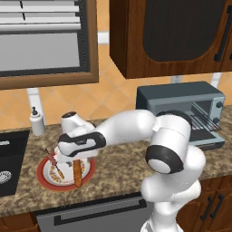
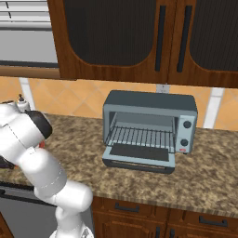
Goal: Pick up the kebab skewer and baguette bread, and place them inside the toaster oven. Close the toaster oven door and start by setting the timer.
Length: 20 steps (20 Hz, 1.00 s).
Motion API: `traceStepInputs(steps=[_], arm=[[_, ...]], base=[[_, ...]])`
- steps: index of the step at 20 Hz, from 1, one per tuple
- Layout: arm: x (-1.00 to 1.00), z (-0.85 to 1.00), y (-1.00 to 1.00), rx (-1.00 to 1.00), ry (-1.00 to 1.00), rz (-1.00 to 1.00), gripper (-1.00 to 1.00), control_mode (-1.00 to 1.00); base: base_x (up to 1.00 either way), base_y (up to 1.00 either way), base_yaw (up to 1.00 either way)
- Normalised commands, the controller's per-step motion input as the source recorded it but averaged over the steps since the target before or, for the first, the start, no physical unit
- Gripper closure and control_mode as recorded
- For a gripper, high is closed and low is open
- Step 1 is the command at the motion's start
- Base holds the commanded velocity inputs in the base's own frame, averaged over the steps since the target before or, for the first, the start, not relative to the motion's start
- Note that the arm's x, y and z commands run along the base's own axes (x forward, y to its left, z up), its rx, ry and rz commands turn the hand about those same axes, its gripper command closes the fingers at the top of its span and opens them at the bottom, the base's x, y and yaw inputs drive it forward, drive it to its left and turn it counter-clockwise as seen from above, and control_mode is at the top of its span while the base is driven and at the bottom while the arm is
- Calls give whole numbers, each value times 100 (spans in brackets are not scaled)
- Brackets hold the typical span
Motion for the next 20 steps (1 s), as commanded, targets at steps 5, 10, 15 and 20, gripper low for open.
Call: traceStepInputs(steps=[5, 10, 15, 20], arm=[[0, -31, 20, 0, 0, 0, -100, -100], [0, -19, 8, 0, 0, 0, -100, -100], [0, -23, 0, 0, 0, 0, -100, -100], [0, -4, 0, 0, 0, 0, 100, -100]], base=[[0, 0, 0], [0, 0, 0], [0, 0, 0], [0, 0, 0]])
